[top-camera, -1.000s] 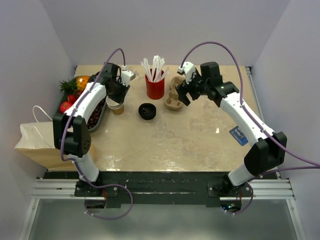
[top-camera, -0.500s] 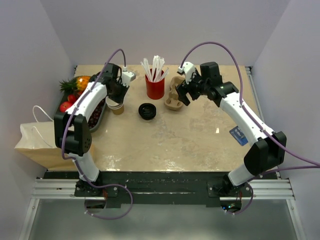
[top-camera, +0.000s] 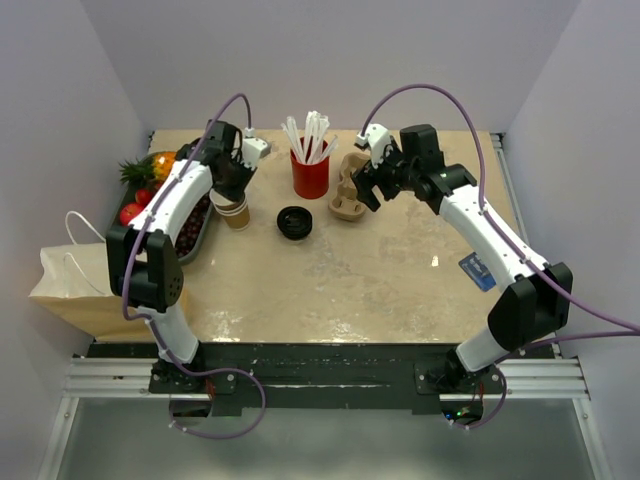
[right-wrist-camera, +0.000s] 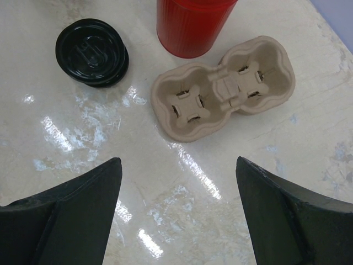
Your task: Pack the takeout coffee
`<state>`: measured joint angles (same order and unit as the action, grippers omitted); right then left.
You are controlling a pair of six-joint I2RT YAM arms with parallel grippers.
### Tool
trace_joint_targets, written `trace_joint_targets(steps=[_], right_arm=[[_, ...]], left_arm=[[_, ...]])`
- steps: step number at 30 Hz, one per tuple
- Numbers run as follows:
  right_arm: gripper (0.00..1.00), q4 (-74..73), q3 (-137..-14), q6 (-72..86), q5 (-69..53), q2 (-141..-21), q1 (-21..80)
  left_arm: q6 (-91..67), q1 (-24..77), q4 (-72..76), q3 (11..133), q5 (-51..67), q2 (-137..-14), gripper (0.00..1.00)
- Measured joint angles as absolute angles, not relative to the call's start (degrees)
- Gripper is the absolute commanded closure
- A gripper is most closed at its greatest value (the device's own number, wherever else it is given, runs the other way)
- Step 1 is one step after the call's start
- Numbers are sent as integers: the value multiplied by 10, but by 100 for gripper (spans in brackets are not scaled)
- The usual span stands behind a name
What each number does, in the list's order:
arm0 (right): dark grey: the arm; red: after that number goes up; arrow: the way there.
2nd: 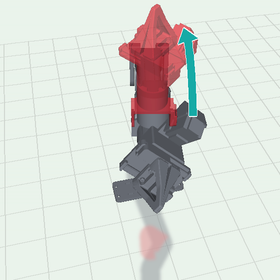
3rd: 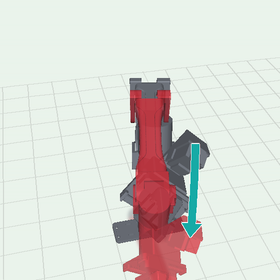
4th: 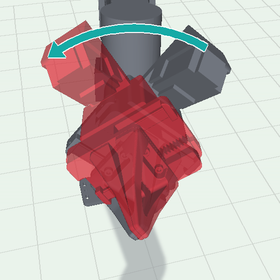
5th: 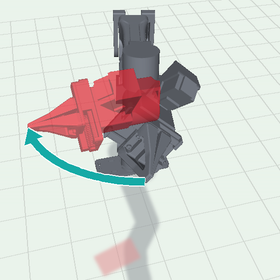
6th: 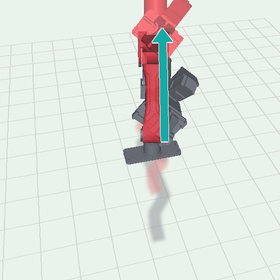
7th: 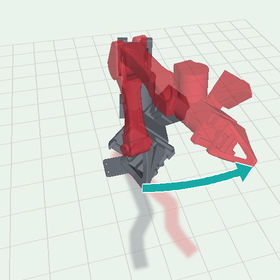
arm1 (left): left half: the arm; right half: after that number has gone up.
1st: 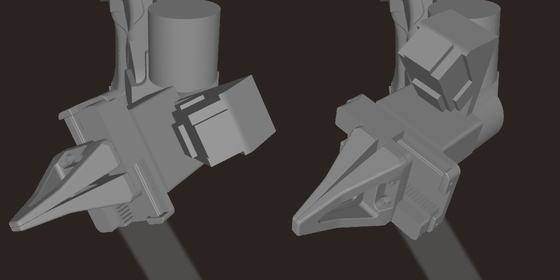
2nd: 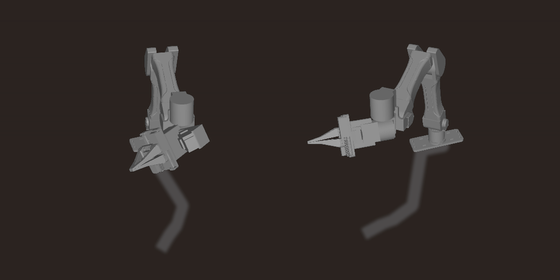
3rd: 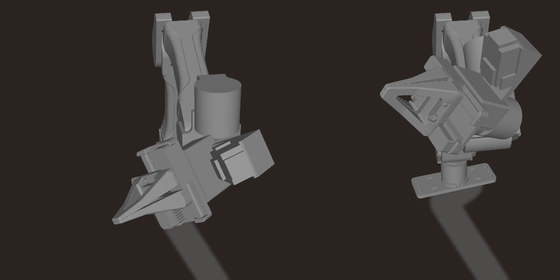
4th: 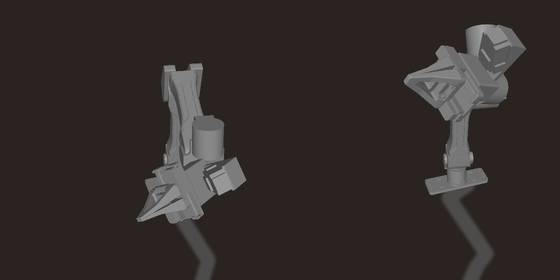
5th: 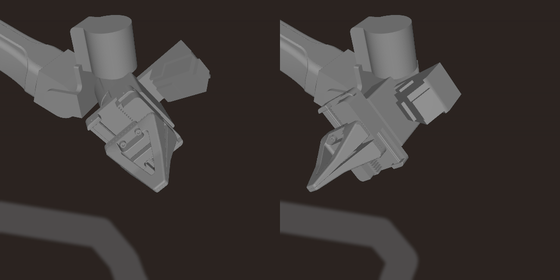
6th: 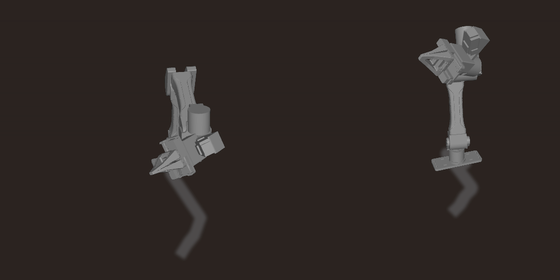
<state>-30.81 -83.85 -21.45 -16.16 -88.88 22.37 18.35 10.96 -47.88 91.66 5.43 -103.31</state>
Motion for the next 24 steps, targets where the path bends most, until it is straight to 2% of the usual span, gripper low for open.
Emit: trace_joint_targets(steps=[13,19,24], right_arm=[[14,-305,-843,-193,-161,-910,224],[14,-292,-857,-170,-160,-910,224],[11,-282,-859,-143,-143,-910,223]], left_arm=[[206,110,-517,982,51,-1025,100],[225,126,-557,1088,59,-1007,100],[274,157,-558,1048,112,-934,100]])
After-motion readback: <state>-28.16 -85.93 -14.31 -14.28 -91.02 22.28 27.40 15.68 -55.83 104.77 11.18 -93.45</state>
